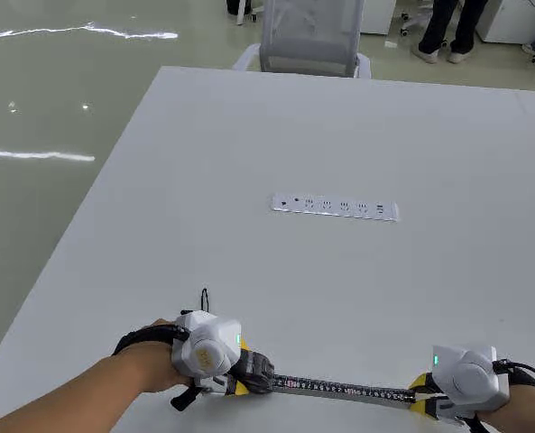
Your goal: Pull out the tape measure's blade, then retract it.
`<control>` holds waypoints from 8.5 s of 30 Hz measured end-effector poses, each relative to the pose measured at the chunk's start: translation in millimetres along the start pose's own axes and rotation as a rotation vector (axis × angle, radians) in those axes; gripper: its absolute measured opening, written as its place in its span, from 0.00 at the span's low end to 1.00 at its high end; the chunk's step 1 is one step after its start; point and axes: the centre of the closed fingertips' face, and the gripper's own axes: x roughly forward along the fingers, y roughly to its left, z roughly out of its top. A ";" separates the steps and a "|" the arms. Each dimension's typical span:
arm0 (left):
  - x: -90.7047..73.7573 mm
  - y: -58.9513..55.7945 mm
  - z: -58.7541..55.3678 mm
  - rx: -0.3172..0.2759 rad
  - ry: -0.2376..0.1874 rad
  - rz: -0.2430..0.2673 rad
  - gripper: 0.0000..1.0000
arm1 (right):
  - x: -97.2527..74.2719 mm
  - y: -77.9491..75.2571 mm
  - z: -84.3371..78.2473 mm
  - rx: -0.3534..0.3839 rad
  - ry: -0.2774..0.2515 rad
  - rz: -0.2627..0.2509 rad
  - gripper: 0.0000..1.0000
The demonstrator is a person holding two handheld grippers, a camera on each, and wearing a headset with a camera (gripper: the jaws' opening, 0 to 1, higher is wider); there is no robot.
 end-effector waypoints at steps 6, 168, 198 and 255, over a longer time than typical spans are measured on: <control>0.0 0.1 0.0 -0.001 -0.001 -0.001 0.31 | -1.4 -0.5 -2.1 0.002 0.003 -0.002 0.11; -173.2 -42.1 -71.1 -0.696 -0.357 0.513 0.99 | -103.2 95.0 -10.7 0.557 -0.468 -0.504 0.99; -110.6 -45.7 -28.6 -0.774 -0.298 0.503 0.99 | -78.2 60.0 5.4 0.462 -0.452 -0.463 0.84; -44.4 -2.5 6.5 -0.894 -0.276 0.660 0.93 | -19.7 7.0 14.9 0.307 -0.338 -0.255 0.45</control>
